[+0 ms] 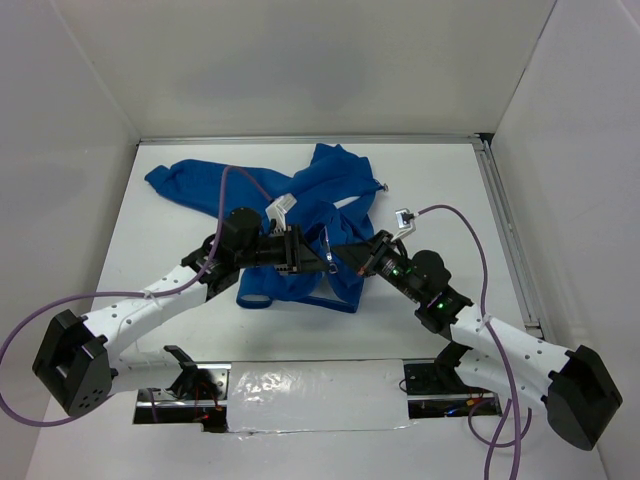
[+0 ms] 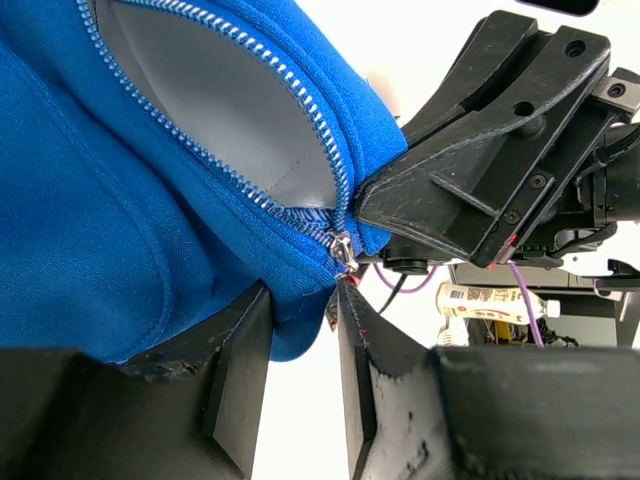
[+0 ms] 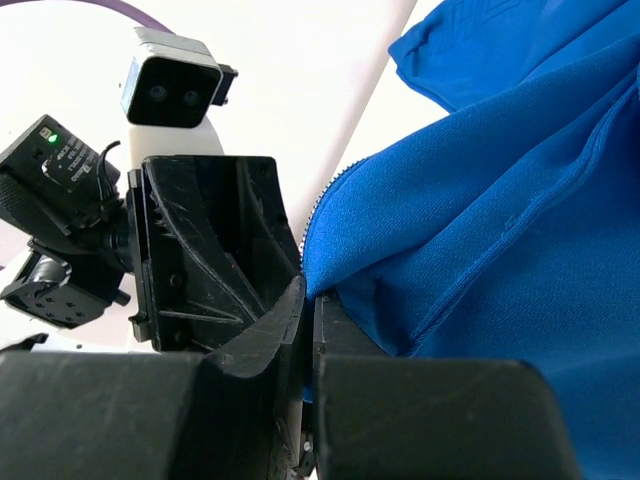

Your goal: Zip up the jacket

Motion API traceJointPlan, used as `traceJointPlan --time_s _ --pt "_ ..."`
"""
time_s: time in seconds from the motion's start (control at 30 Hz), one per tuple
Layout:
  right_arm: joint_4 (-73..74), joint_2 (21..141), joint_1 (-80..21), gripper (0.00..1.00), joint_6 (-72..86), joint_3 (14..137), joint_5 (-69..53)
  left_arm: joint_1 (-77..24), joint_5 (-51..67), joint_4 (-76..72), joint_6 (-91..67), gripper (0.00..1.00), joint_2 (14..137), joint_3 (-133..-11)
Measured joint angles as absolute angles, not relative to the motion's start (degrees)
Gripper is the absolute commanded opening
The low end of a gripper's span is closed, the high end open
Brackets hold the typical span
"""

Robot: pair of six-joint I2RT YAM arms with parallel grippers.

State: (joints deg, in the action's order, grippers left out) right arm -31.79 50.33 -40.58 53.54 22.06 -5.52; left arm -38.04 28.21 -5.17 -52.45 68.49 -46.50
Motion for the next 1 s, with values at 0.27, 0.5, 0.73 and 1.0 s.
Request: traceJointPlan --time_s 0.27,0.5,0.73,1.0 --pt "-31.55 50.15 -40.75 0.00 52.93 22.06 -5.10 -37.56 28.62 -6.55 -52.53 0.46 68.47 -46.50" --pt "-31.03 49.34 -40.91 0.00 52.45 22.04 -4.86 -36.75 29.15 -7.92 -52.97 0.52 67.59 -46.48" --pt "-30.94 49.28 -41.01 0.00 52.01 22.04 -4.80 -36.32 29.30 -8.62 -54.39 0.39 66.94 -46.50" --pt "-30.94 49.30 -41.28 0.00 52.01 22.04 -4.49 -36.05 31.29 -9.65 -54.00 0.06 68.03 -46.50"
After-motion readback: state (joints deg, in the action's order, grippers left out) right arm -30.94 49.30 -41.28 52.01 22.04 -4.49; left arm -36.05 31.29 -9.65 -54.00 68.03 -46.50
